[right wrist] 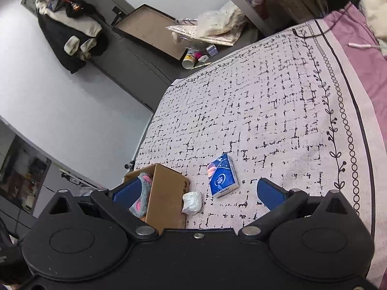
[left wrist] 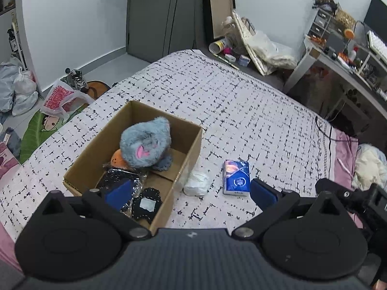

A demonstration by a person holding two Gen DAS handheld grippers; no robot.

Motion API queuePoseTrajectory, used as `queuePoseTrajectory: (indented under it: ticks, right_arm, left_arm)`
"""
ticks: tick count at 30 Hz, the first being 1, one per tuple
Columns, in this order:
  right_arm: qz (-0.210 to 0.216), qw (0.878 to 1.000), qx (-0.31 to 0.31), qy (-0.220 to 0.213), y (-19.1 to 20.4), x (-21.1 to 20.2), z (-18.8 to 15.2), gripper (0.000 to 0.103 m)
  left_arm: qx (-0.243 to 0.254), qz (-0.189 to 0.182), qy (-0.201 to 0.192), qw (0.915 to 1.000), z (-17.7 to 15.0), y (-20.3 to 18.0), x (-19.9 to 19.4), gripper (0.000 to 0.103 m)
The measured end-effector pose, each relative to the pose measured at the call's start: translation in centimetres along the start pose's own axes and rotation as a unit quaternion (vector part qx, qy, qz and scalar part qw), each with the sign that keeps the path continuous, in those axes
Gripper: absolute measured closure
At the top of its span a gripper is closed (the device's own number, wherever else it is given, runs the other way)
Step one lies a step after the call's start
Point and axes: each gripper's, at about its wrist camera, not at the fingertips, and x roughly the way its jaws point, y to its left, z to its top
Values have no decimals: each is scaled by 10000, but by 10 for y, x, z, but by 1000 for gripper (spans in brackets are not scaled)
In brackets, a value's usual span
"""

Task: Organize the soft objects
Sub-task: 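Move the left tool to the white plastic bag while the right tool moves to the blue tissue pack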

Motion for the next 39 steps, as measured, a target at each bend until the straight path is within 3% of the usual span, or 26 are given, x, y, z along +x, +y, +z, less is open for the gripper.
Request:
queuePoseTrajectory:
  ticks: [8,19,32,39]
  right_arm:
    - [44,9986,533,46,-23,6,7,1]
    - [-104,9983,539,172,-32,20,11,1]
    - [-226,9965,658,465,-42,55,14,2]
    - [-234,9944,868,551,-50,69,15,12]
  left_arm:
    - [-44,13,156,9999,-4,-13,14,1]
    - [-127,-136,226,9996,-8,-27,43,4]
    - [-213,-44,475,9986,-18,-41,90,26]
    - [-3,72,570,9983,-24,-50,112,40]
